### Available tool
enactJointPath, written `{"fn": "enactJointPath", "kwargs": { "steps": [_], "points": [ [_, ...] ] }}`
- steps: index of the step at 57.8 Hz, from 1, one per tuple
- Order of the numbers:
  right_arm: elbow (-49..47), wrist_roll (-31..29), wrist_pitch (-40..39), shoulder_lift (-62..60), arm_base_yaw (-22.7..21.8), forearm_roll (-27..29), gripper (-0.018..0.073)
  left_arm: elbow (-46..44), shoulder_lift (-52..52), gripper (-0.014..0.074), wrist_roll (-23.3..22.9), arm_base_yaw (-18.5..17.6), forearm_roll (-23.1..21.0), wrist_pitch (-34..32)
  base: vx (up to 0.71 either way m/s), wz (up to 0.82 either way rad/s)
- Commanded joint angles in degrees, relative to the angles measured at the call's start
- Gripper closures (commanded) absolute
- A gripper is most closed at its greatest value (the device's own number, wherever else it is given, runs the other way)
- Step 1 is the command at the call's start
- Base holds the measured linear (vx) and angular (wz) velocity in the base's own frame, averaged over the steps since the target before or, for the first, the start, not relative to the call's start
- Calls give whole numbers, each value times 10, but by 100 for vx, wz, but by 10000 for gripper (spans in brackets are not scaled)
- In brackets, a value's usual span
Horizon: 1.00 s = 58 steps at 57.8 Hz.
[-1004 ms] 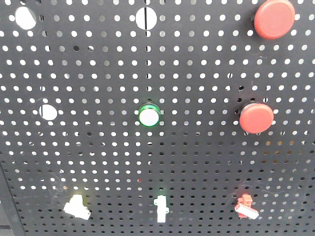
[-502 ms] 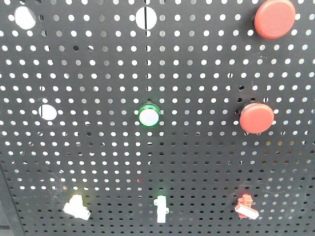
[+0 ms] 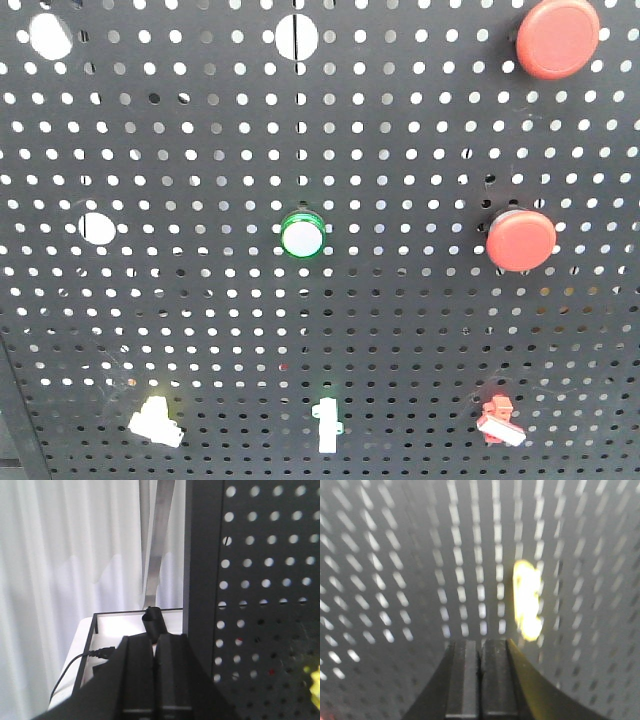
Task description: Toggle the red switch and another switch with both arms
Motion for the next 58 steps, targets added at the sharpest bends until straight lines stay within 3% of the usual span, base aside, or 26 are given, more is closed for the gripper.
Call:
{"fn": "enactJointPath", "kwargs": {
  "steps": [1,10,21,30,43,58],
  "points": [
    [-21,6,-42,10,-4,0,565,-23,16,594,-29,0,-15,-97,0,0],
    [-21,5,-42,10,-4,0,565,-23,18,594,-57,-46,21,-102,0,0],
    [-21,5,-42,10,-4,0,565,-23,46,594,-83,-206,103,-100,0,0],
    [-20,5,-42,10,-4,0,565,-23,111,594,-82,-289,139,-115,0,0],
    [-20,2,-32,10,-3,0,565,-56,201,594,-71,-292,138,-137,0,0],
    [-20,-12,-3,10,4,0,565,-94,239,594,-74,-248,128,-117,0,0]
  ]
}}
